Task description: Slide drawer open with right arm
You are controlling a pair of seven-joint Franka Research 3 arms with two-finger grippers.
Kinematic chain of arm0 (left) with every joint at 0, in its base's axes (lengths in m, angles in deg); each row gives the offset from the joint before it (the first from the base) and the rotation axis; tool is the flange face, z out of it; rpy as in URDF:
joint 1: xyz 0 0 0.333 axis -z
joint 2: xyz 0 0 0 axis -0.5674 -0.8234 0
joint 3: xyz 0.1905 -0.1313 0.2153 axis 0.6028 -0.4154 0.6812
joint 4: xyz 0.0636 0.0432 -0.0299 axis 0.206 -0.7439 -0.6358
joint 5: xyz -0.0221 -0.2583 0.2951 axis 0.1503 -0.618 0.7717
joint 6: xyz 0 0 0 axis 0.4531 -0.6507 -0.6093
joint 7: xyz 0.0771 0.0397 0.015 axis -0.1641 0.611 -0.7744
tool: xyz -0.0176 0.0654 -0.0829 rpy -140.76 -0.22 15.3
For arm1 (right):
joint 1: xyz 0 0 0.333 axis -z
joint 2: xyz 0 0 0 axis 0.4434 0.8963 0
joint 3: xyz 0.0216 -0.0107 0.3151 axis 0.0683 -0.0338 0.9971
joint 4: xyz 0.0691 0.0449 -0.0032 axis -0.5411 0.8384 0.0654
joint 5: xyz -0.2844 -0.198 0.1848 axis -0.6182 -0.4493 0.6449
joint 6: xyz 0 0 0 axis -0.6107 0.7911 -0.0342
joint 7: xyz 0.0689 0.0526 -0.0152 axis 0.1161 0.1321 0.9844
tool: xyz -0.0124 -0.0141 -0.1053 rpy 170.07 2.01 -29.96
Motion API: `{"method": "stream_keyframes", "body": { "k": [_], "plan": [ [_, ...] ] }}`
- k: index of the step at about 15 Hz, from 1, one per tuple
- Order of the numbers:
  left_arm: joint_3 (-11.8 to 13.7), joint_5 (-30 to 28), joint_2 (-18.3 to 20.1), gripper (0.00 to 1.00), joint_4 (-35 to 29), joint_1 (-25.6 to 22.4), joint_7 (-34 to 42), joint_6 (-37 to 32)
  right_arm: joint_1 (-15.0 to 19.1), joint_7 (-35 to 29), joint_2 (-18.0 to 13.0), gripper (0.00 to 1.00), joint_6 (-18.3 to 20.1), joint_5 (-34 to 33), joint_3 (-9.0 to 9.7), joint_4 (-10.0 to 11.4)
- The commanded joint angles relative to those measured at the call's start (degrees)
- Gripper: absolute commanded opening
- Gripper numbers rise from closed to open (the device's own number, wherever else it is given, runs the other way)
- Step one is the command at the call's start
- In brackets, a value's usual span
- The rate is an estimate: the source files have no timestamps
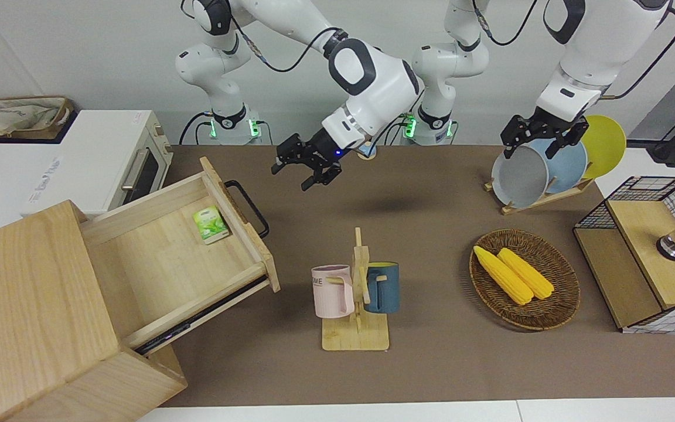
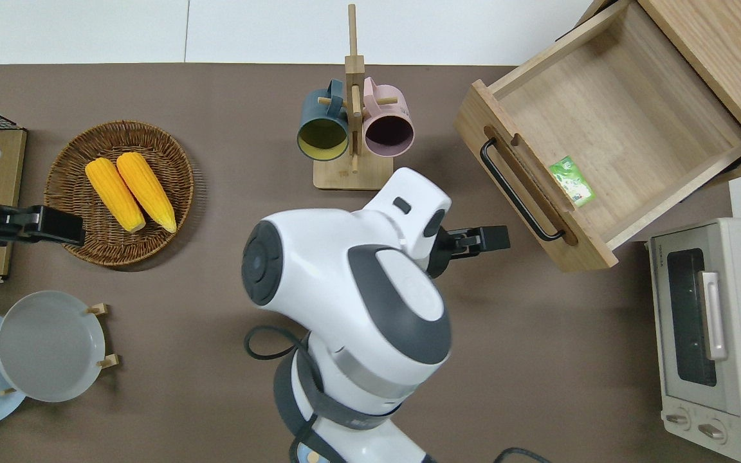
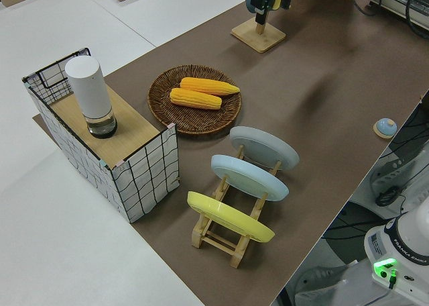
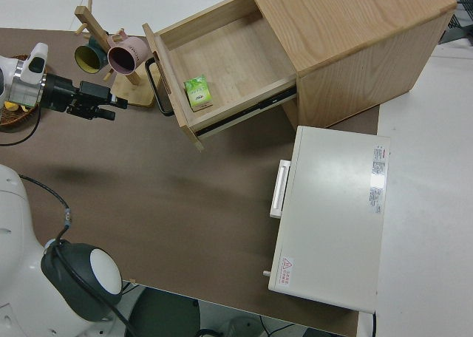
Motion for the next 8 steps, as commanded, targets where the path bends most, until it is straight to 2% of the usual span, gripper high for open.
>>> {"method": "stream_keyframes", "body": {
  "k": [1,4,8],
  "plan": [
    [-0.4,1.0,-0.7,0.99,1.5,-0.3,0.6,-1.1,8.0,-0.4,-4.6,0.983,-2.9,11.6,0.97,0.0],
    [-0.4,1.0,-0.7,0.99,1.4,-0.3,0.6,-1.1,14.1,0.1,-8.0,0.983,-5.1,21.3,0.88,0.0],
    [-0.4,1.0,-0.7,0.99,1.4,-0.3,0.6,-1.1,20.3,4.9,-10.9,0.983,-5.2,27.9,0.88,0.0]
  ]
}}
